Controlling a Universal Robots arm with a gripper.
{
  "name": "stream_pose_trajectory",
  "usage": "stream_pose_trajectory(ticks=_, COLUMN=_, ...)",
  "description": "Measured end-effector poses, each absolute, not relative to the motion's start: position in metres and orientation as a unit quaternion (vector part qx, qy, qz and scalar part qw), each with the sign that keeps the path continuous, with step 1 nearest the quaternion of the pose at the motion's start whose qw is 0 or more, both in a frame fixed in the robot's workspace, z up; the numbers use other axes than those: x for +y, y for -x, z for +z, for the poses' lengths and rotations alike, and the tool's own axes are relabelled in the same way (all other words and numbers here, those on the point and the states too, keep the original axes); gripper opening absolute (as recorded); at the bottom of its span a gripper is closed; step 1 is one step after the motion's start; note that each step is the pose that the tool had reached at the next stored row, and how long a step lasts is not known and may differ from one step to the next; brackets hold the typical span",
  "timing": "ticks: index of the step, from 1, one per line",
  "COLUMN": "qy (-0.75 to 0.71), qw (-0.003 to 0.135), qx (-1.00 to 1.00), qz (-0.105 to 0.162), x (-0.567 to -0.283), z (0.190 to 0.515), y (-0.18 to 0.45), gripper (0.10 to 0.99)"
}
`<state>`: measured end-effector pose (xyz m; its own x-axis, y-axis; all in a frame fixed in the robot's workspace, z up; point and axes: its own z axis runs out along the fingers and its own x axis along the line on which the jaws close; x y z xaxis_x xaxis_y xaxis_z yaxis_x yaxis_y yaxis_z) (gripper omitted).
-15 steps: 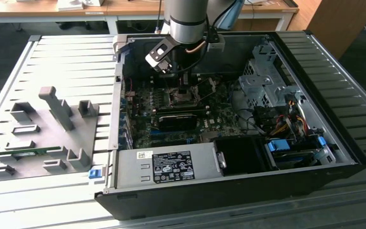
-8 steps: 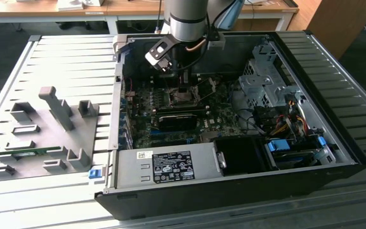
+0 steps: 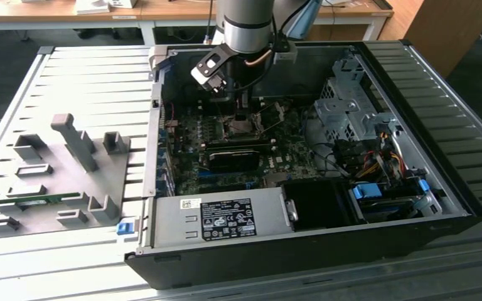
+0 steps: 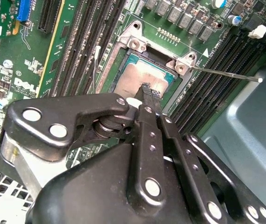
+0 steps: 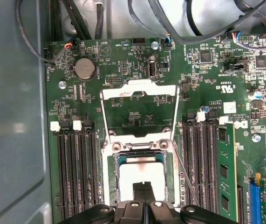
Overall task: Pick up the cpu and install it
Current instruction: 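Close the cpu cover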
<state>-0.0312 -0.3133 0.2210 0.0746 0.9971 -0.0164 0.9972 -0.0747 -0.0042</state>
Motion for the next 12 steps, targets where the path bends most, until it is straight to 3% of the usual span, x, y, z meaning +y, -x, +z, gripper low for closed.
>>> stream_pose_trajectory(ticks=12, qy=-0.733, qw=0.004, qx=0.68, qz=-0.007, x=-0.3132, z=0.2238, y=0.0312, gripper=0.106)
